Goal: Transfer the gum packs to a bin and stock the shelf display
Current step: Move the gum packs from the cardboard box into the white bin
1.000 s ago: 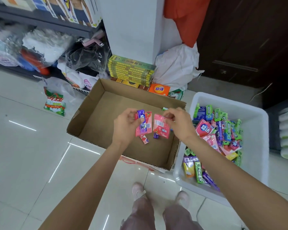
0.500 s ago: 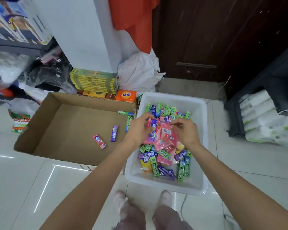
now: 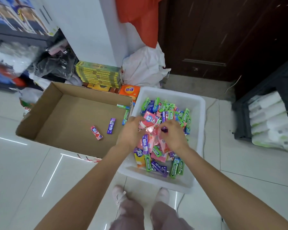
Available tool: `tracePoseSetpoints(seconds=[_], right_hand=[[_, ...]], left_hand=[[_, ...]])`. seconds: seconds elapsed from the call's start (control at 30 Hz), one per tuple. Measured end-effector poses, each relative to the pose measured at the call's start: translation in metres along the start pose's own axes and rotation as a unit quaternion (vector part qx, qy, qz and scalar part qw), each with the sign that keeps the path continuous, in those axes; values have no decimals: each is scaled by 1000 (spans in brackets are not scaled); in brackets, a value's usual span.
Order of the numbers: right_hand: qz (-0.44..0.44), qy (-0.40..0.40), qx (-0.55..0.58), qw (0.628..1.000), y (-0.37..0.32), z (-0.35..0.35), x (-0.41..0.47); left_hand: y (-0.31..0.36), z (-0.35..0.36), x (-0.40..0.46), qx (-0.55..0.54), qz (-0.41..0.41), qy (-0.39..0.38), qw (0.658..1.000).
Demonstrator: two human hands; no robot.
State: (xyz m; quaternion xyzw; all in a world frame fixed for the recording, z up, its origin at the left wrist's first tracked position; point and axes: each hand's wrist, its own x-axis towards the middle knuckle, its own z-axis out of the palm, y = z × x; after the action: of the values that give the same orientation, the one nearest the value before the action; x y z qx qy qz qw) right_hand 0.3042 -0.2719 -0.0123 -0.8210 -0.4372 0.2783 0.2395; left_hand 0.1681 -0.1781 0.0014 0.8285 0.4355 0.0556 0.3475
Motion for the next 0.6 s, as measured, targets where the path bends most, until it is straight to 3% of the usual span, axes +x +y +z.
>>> tracePoseSetpoints(seconds=[0.1, 0.27, 0.43, 0.6], right_hand=[[-40, -14, 0, 999, -30, 9, 7], [-98, -39, 28, 994, -93, 40, 26], [-106, -76, -7, 991, -138, 92, 50], [-51, -136, -78, 986, -148, 142, 74]], left_hand=[[-18, -26, -6, -18, -9, 52, 998], [-77, -70, -12, -43, -103, 113, 987], [-149, -94, 2, -17, -143, 55, 988], [-195, -89, 25, 15, -129, -49, 990]])
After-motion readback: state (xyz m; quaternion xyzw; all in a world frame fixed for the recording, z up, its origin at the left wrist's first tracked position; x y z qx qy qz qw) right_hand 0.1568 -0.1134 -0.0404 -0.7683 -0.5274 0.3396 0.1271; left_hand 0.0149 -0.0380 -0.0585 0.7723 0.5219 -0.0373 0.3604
